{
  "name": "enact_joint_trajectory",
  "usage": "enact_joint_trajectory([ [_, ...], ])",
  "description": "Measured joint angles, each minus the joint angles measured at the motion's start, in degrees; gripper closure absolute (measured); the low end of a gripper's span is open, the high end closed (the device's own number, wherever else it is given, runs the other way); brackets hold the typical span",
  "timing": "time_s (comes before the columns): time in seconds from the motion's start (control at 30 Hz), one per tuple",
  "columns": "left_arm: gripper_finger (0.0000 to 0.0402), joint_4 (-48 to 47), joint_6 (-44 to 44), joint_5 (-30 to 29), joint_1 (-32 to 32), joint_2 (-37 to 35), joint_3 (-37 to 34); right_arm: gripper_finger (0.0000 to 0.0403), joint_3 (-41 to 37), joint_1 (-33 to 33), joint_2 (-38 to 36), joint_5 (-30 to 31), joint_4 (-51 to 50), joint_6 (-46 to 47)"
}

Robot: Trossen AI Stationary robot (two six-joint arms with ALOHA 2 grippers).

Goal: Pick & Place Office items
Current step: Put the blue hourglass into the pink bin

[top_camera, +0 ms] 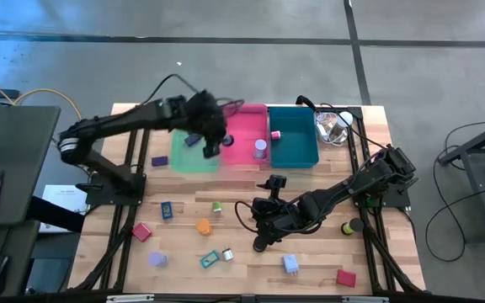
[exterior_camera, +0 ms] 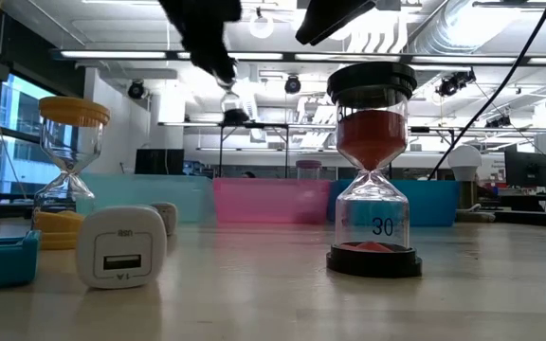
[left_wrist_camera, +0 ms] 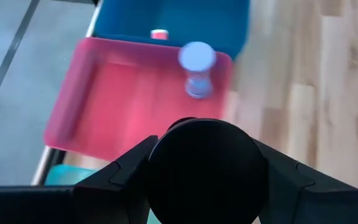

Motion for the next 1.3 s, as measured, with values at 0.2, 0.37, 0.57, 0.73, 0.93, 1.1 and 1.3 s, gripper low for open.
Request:
enact_joint_trajectory([
  [0.2,0.0201,-1.52,2.77,1.40,6.52,10.86,8.74,0.0035,0.00,-0.01,0.00,-0.02,-0.01,0.00],
  [0.37,0.0201,-3.21,4.31,1.87,10.27,17.29,11.59,0.0035,0.00,0.01,0.00,-0.02,-0.02,0.00],
  [0.57,0.0201,-2.02,4.24,6.81,14.63,22.03,11.61,0.0035,0.00,0.01,0.00,0.00,-0.03,0.00],
  [0.73,0.0201,1.91,3.95,6.90,16.72,25.04,11.63,0.0035,0.00,0.01,0.00,-0.01,-0.01,0.20],
  [0.93,0.0201,5.13,4.15,7.01,17.90,28.27,11.63,0.0035,0.00,0.01,0.00,-0.01,-0.01,0.21],
  [1.1,0.0201,6.89,4.04,6.90,18.62,29.79,11.63,0.0035,0.00,0.01,0.00,-0.01,-0.01,0.15],
  [1.3,0.0201,7.90,3.08,6.71,19.81,31.23,11.65,0.0035,-1.09,-0.03,0.00,0.02,1.46,-0.27],
])
